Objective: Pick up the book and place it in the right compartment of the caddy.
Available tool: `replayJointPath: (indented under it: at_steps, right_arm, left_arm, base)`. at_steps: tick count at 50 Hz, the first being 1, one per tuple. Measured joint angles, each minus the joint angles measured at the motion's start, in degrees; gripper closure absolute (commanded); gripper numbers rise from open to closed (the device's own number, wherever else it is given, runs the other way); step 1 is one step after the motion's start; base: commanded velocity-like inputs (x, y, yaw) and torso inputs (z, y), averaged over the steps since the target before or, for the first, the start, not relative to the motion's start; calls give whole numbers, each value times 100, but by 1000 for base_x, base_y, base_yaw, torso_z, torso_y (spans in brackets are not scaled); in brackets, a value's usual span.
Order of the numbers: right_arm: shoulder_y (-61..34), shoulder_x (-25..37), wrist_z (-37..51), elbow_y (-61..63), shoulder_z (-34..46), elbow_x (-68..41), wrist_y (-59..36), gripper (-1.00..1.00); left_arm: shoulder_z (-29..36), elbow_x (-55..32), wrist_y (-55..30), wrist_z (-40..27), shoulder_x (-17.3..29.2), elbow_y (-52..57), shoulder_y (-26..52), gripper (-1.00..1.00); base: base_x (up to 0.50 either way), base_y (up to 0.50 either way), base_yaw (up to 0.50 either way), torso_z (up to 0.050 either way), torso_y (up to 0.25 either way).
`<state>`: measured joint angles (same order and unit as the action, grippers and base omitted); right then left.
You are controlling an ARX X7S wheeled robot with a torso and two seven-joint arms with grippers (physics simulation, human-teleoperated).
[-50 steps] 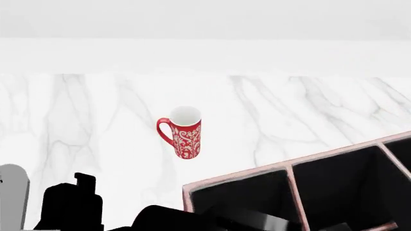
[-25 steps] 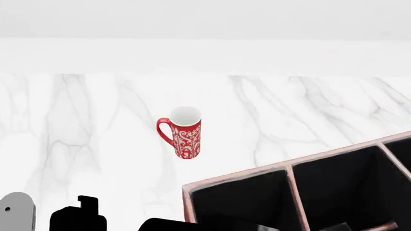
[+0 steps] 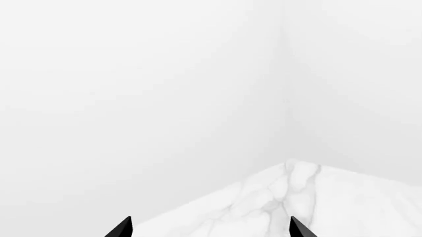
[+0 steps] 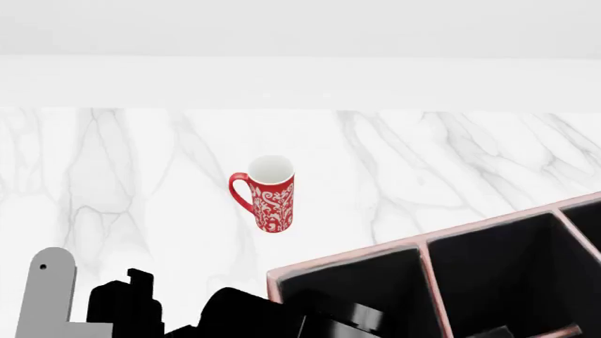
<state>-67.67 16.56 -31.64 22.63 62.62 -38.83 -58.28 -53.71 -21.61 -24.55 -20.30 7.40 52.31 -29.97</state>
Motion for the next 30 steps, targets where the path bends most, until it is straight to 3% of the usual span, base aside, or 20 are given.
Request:
replayJointPath:
  at_steps: [30]
  right_arm:
    - [458, -589, -349, -1470, 496, 355, 814, -100]
  left_arm:
    - [83, 8, 166, -10, -20, -89, -75, -100]
  base:
    - [0, 0, 0, 0, 0]
